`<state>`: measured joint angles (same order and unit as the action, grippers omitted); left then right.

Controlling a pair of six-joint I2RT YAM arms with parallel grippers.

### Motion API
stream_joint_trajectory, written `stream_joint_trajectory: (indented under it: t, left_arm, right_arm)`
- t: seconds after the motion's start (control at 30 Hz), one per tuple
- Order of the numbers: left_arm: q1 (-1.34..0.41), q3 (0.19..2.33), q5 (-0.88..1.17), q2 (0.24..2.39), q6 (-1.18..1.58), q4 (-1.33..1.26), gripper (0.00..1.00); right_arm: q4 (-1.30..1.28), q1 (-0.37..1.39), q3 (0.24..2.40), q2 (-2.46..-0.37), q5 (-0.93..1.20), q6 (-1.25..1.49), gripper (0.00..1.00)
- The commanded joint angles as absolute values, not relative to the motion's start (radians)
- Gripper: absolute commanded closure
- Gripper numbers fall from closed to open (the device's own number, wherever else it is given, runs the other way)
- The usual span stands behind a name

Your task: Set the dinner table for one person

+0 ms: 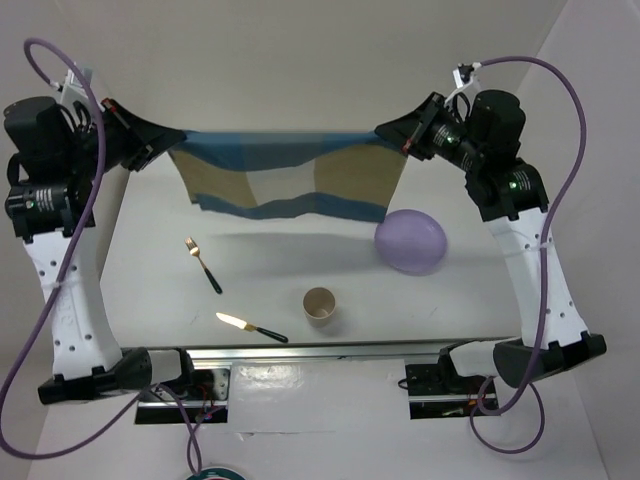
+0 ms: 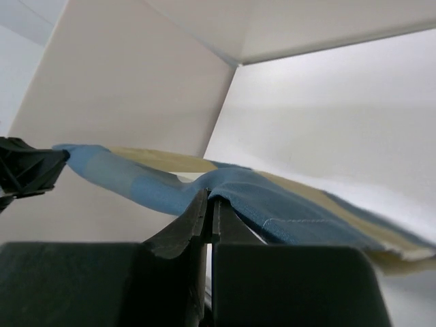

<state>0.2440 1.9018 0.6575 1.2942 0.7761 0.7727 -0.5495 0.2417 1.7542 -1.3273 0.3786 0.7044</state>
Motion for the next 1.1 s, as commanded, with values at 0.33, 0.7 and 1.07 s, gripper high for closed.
stream_joint_trajectory:
  t: [0.33, 0.7, 1.07]
  left_arm:
    - [0.282, 1.758, 0.489, 1.511, 0.669, 0.661, 1.00]
    - [0.134, 2.628, 0.403, 2.344, 0.621, 0.877, 0.06]
    - [0.098, 1.922, 0.238, 2.014, 0.477, 0.709, 0.76]
  right_arm:
    - [-0.509, 0.261, 1.635, -1.568, 0.146, 0.609, 1.00]
    - [-0.693, 0.201, 2.466, -2.373, 0.233, 0.578, 0.20]
    - [-0.528, 0.268, 1.849, -2.083, 0.118, 0.460, 0.80]
